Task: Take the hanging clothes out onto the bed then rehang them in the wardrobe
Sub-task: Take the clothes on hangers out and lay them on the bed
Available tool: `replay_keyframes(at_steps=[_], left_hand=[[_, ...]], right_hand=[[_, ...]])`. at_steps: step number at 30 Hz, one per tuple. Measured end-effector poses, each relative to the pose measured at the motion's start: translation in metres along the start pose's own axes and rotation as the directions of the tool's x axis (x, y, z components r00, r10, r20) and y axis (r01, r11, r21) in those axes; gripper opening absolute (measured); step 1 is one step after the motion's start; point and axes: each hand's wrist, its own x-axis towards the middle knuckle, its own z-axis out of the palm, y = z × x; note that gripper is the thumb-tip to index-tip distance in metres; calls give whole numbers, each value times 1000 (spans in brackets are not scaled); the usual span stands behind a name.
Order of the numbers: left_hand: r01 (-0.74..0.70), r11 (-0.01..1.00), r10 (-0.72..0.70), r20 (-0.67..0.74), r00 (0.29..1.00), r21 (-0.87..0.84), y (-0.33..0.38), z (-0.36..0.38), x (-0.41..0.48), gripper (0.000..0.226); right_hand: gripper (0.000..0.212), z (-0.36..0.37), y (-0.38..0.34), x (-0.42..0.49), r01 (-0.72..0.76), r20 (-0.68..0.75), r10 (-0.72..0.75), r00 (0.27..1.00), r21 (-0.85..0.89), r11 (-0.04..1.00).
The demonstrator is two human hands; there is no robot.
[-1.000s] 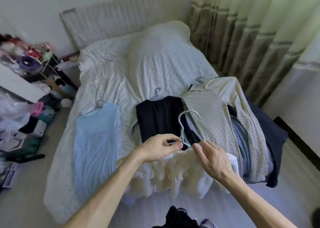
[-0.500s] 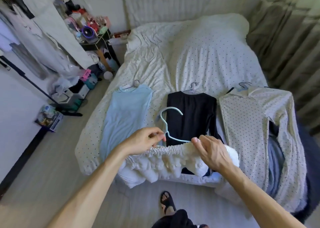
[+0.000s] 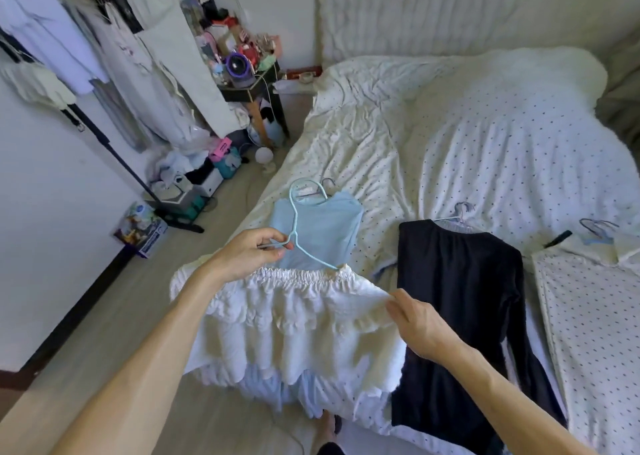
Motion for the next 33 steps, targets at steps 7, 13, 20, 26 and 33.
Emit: replay_keyframes(at_steps=[7, 13, 20, 26, 33], left_hand=[[-1, 990, -1, 12, 1000, 141, -81, -64, 212, 21], [-37, 974, 35, 11, 999, 226, -139, -81, 380, 23], [-49, 935, 90, -101, 991, 350, -192, -59, 533, 24], [-13, 920, 74, -142, 987, 391, -245, -11, 633, 24], [22, 824, 131, -227, 965, 566, -312, 48, 665, 19]], right_hand=[[15, 41, -31, 184, -260, -24, 267, 963, 155, 953], [20, 48, -37, 334, -446, -65, 467, 882, 205, 871], [21, 44, -5, 460, -501, -188, 540, 820, 217, 838], [18, 64, 49, 542, -532, -311, 589, 746, 254, 808], [25, 101, 96, 581, -548, -353, 655, 669, 360, 755]])
